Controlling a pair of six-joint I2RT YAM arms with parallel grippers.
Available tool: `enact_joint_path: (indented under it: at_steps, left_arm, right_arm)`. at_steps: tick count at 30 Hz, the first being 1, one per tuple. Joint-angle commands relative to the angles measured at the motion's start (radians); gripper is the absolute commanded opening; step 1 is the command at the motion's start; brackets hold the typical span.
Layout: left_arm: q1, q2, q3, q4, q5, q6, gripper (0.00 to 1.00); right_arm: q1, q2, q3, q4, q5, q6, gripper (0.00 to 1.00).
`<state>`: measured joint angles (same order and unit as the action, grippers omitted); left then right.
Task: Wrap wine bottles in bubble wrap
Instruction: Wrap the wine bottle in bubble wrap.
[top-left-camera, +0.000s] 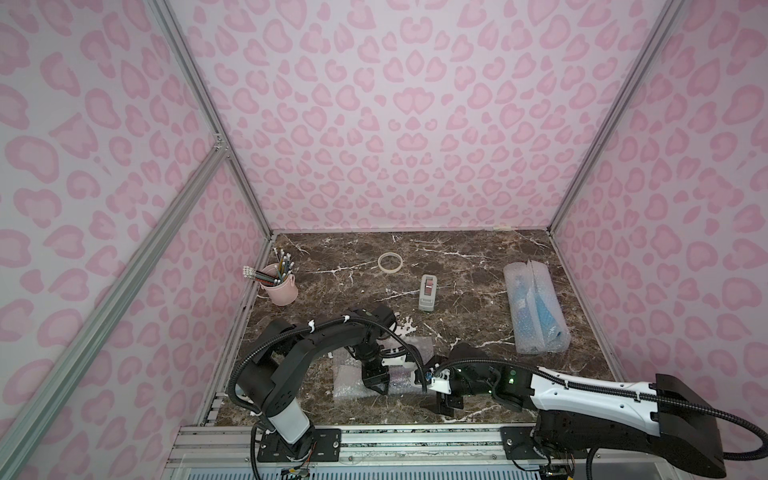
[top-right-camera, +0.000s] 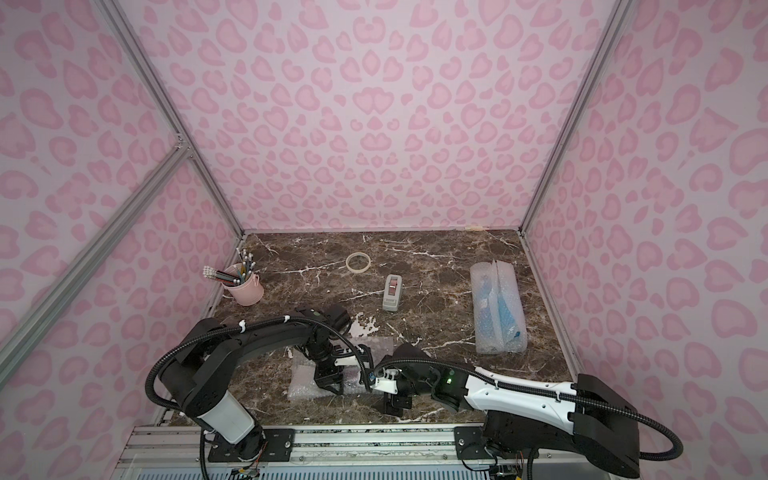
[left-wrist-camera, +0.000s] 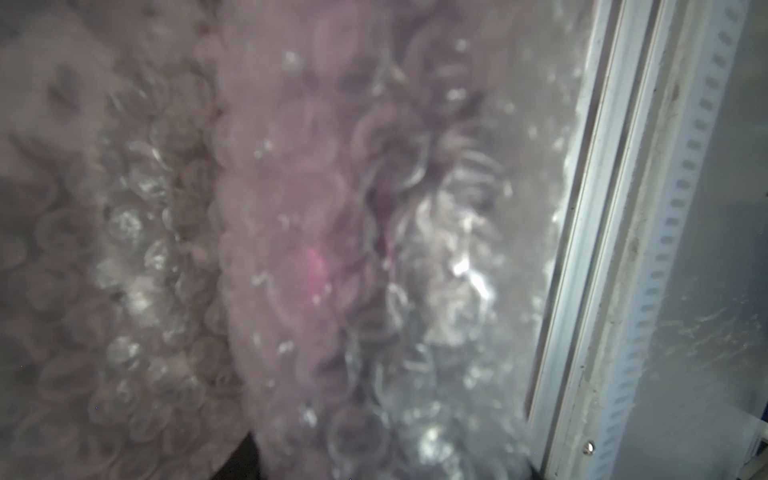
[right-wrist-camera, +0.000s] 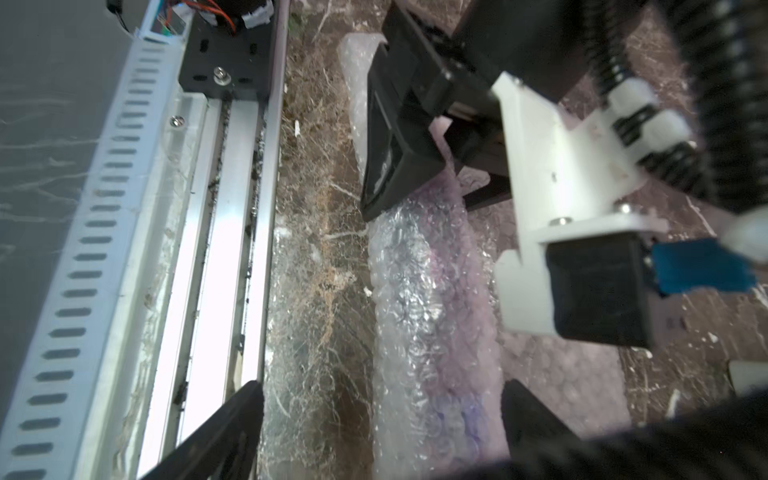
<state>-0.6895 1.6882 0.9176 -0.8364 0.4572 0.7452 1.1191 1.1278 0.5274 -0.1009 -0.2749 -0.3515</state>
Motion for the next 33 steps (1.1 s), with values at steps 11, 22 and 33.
enact_joint_path:
  at_steps: [11, 22, 33]
  left_arm:
    - [0.028, 0.077, 0.025, -0.03, 0.051, -0.042, 0.45]
    - [0.029, 0.09, 0.045, -0.052, 0.047, -0.04, 0.44]
    - [0.023, 0.059, 0.05, -0.065, 0.048, -0.041, 0.47]
  right_arm:
    - [0.04, -0.431, -0.152, 0.103, 0.265, 0.094, 0.92]
    - [0.218, 0.115, -0.012, 0.203, 0.388, -0.214, 0.87]
    - [0.179, 0.404, 0.023, 0.373, 0.484, -0.312, 0.81]
